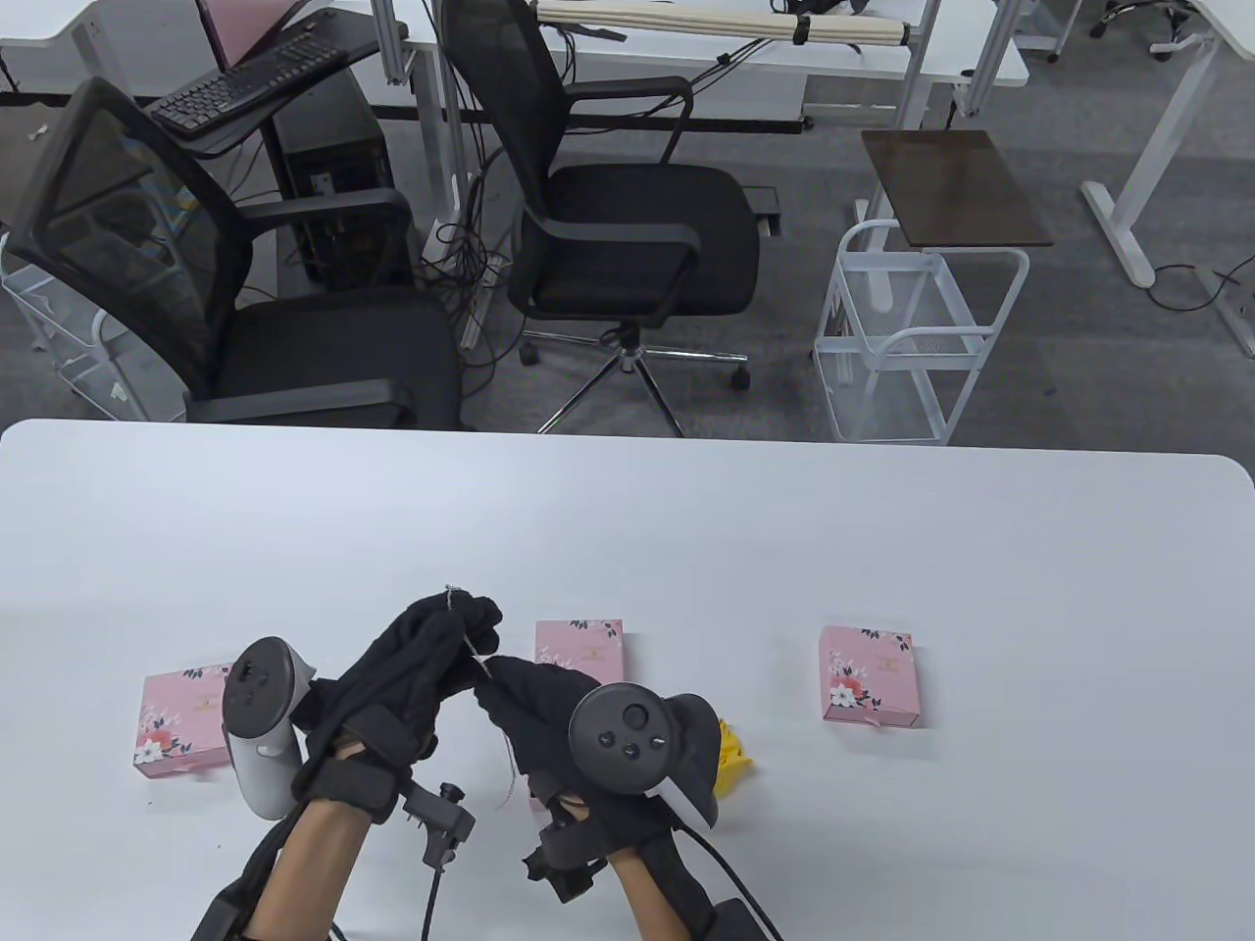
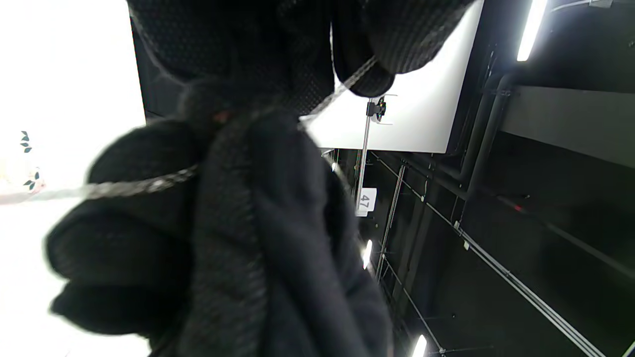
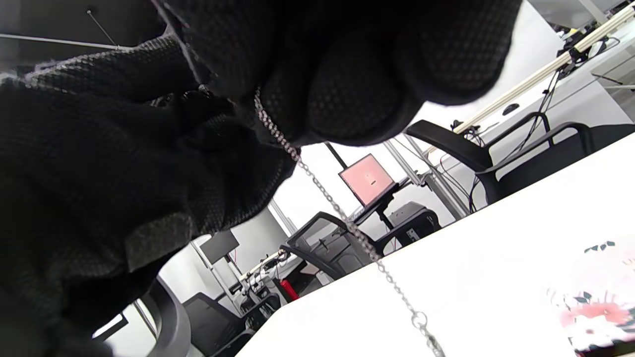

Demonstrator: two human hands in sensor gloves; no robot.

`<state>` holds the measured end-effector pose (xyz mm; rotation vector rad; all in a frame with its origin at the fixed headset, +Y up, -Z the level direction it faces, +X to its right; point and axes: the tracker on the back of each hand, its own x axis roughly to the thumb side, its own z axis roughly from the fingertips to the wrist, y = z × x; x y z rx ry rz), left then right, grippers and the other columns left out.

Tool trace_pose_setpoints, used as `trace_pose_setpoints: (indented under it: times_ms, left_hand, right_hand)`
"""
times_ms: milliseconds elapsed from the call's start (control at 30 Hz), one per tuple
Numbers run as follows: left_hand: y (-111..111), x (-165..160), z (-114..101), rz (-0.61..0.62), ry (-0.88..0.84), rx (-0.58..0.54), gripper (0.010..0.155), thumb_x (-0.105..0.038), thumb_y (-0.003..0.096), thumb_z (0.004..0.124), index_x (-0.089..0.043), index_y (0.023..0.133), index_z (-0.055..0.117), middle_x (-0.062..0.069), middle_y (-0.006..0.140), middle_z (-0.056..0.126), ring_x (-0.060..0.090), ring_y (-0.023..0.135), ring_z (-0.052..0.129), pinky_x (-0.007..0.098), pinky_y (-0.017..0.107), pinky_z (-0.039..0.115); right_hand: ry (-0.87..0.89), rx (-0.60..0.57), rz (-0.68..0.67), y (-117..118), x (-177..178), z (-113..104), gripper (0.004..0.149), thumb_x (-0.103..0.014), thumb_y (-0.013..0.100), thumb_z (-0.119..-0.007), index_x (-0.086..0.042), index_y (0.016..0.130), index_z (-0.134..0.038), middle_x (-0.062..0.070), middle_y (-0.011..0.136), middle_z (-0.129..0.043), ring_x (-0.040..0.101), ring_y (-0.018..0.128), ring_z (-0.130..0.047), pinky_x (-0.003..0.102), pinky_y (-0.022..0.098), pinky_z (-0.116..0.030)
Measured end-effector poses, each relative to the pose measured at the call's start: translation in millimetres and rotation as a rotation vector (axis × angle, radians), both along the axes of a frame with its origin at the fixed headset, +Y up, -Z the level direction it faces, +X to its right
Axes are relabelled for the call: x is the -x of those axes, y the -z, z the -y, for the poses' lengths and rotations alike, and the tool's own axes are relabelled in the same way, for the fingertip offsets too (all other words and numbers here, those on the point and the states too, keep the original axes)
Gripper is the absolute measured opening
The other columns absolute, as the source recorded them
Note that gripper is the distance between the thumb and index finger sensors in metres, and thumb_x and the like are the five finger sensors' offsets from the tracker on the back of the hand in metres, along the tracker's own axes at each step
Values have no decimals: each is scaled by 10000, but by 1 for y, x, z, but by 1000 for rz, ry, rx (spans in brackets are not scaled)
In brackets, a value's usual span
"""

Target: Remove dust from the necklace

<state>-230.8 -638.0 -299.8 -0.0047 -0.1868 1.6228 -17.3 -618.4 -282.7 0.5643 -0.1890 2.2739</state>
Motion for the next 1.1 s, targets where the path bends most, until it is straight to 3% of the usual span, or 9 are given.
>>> trace_pose_setpoints:
  times_ms: [300,467,600,900,1100]
  left_hand:
    - [-1,17,-7,-60,-33,-28,416,-433,619,718,-203,961,776,84,984,889,298,857,879,481,603,790]
    - [-5,25,-14,-178,74,-85,414,-439,603,760,-198,935,819,84,943,932,292,819,912,476,577,807]
    - [-13,31,-28,-323,314,-195,413,-479,580,798,-221,894,869,57,891,985,261,775,957,452,545,840]
    - [-22,32,-41,-369,402,-281,367,-485,554,877,-273,846,944,13,842,1031,232,743,987,433,528,859]
    - [-26,28,-47,-353,437,-358,366,-491,555,869,-274,837,955,11,833,1040,224,740,993,430,529,861]
  right_hand:
    - [-37,20,-38,1,7,5,358,-292,630,-756,-103,925,-828,159,728,-957,355,537,-955,471,466,-817]
    - [-34,8,-50,0,9,5,358,-293,627,-758,-105,924,-829,159,727,-956,352,536,-955,470,465,-818]
    - [-46,4,-57,0,10,5,357,-293,626,-759,-111,926,-828,156,728,-957,352,538,-955,470,467,-818]
    - [-68,9,-55,1,10,6,356,-292,624,-759,-115,925,-829,157,731,-956,351,540,-955,471,469,-816]
    - [-74,42,-70,3,10,9,356,-290,627,-758,-113,928,-825,160,740,-952,359,551,-950,477,475,-811]
